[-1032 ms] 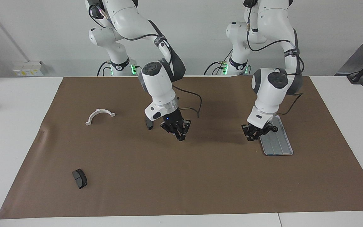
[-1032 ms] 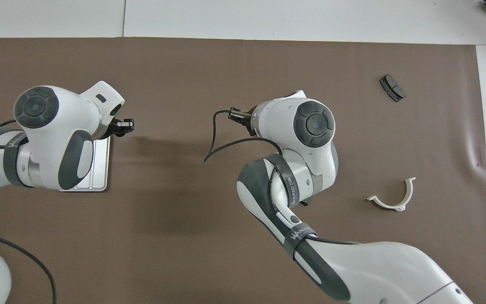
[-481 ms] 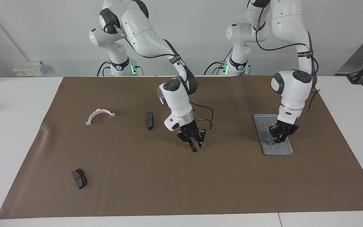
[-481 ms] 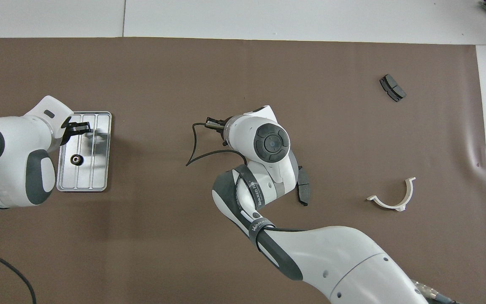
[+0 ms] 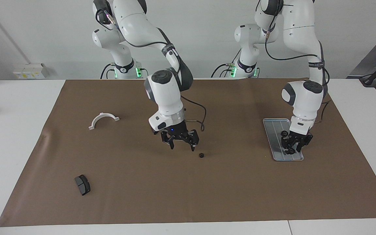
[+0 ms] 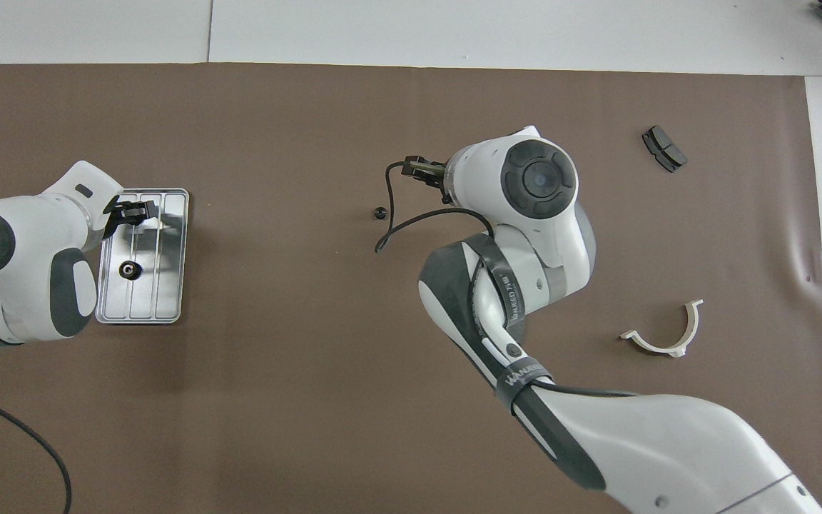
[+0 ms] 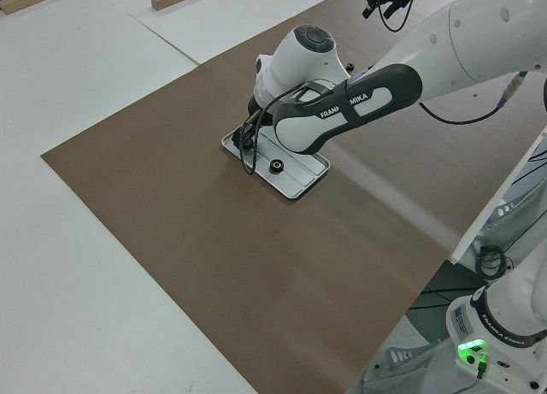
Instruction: Pick bearing gear from pile to tray
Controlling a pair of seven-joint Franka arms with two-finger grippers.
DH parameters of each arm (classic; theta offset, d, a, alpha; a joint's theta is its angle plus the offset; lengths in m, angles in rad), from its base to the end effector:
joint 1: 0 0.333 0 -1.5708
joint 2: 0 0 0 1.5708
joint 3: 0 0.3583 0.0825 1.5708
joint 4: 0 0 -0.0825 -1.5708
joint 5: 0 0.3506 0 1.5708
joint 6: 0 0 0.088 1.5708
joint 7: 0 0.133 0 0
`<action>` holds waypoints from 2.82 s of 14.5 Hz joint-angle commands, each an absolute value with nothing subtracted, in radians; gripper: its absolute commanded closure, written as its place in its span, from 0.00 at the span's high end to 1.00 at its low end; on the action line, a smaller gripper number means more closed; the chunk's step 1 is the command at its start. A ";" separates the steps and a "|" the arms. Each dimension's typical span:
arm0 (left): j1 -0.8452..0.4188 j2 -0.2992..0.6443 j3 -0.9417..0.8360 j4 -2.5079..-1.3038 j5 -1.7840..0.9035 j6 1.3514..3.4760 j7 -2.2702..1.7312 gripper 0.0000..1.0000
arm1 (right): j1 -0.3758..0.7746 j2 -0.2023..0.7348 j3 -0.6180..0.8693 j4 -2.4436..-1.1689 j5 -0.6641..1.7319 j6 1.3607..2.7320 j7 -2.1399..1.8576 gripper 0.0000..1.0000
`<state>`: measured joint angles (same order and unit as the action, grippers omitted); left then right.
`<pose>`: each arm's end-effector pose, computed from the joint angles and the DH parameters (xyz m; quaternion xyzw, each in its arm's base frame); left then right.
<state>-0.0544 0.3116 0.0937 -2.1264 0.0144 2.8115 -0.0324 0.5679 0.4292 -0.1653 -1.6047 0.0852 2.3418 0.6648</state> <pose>0.6082 0.0203 0.3438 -0.9821 -0.0241 -0.1862 0.0179 0.6341 0.2927 0.4448 -0.9776 0.1409 -0.1336 0.0814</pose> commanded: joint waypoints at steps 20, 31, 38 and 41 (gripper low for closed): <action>-0.592 0.546 0.087 -1.577 0.015 2.378 -0.420 1.00 | 0.040 -0.081 -0.129 -1.729 0.000 1.663 0.021 1.00; -0.637 0.584 0.081 -1.626 0.006 2.467 -0.445 0.94 | 0.054 -0.141 -0.080 -1.789 -0.003 1.664 0.025 1.00; -0.655 0.578 0.083 -1.666 0.006 2.506 -0.453 0.81 | 0.055 -0.138 -0.080 -1.784 0.008 1.651 0.066 1.00; -0.649 0.580 0.083 -1.667 0.006 2.517 -0.453 0.74 | 0.048 -0.094 -0.081 -1.697 0.008 1.599 0.061 1.00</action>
<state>-0.6397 0.5905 0.0706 -1.6421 0.0130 2.4886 -0.4429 0.0592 -0.1125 -0.0875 -1.7439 0.0162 1.6377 0.0518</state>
